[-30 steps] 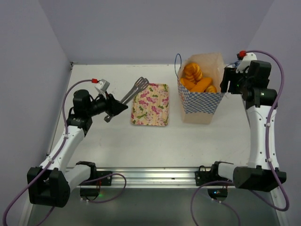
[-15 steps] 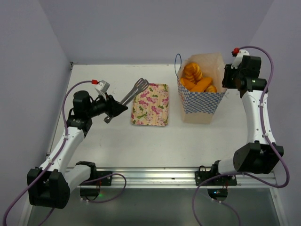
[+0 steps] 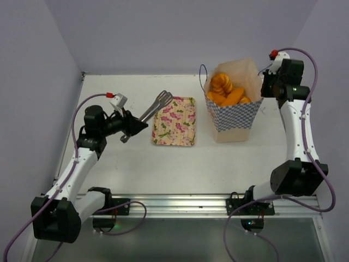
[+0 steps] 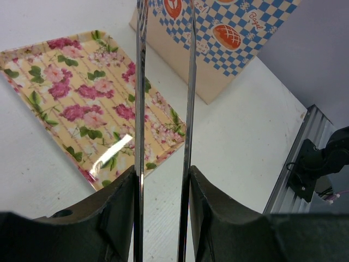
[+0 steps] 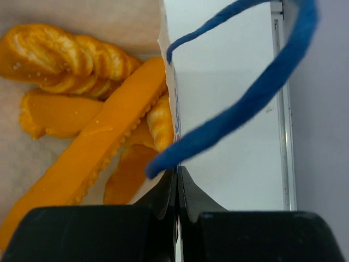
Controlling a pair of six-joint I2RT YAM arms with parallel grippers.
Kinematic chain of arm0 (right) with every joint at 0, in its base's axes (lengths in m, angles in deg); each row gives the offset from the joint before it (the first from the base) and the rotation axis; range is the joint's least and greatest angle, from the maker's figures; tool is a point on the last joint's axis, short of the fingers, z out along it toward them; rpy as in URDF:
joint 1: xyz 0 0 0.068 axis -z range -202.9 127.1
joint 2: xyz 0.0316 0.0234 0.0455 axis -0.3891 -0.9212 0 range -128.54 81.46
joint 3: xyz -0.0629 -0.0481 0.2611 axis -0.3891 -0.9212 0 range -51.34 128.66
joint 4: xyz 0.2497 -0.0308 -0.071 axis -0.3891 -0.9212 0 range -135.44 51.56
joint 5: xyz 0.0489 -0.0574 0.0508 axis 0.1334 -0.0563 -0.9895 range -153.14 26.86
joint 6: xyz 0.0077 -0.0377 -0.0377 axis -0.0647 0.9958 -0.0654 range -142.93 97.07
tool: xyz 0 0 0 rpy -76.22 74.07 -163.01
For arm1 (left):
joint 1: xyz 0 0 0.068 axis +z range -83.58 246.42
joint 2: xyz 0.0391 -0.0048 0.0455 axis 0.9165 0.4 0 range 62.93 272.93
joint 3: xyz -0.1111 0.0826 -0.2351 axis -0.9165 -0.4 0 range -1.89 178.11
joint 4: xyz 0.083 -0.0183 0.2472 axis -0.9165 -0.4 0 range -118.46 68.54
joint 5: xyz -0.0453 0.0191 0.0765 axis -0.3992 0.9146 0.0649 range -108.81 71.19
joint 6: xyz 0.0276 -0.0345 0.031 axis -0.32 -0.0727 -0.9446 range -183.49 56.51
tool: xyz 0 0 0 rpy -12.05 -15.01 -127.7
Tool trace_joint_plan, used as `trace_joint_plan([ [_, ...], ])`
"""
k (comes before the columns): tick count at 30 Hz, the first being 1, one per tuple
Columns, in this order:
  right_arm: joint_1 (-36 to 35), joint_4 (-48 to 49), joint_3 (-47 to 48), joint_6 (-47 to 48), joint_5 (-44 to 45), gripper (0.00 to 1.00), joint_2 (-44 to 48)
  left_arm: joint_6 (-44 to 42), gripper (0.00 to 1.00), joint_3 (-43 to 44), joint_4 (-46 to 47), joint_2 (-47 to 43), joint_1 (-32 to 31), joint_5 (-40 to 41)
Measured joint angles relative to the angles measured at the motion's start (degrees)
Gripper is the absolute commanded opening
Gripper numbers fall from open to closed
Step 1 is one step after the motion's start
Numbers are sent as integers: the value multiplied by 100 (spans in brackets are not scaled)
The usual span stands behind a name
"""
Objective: Take the fake bread out of the paper bag
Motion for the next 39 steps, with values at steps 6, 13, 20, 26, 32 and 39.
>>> trace_joint_plan([
  [6,0,-50,1054,188,-9,0,-568,-4,43,-4,0,-46,0,4],
  [13,0,188,1475,723,-229,0,-627,-2,43,-28,0,-109,0,22],
  [20,15,726,-343,1152,-730,0,542,17,43,-68,-105,-468,0,50],
  [26,7,957,-1399,1261,-1340,0,1296,214,43,50,-160,-654,-31,-153],
  [32,-31,1091,-1969,1266,-1921,0,1746,352,42,492,-391,-660,-321,-236],
  [39,-396,1134,-2511,1270,-2162,0,2149,348,41,1043,-616,-581,-815,-28],
])
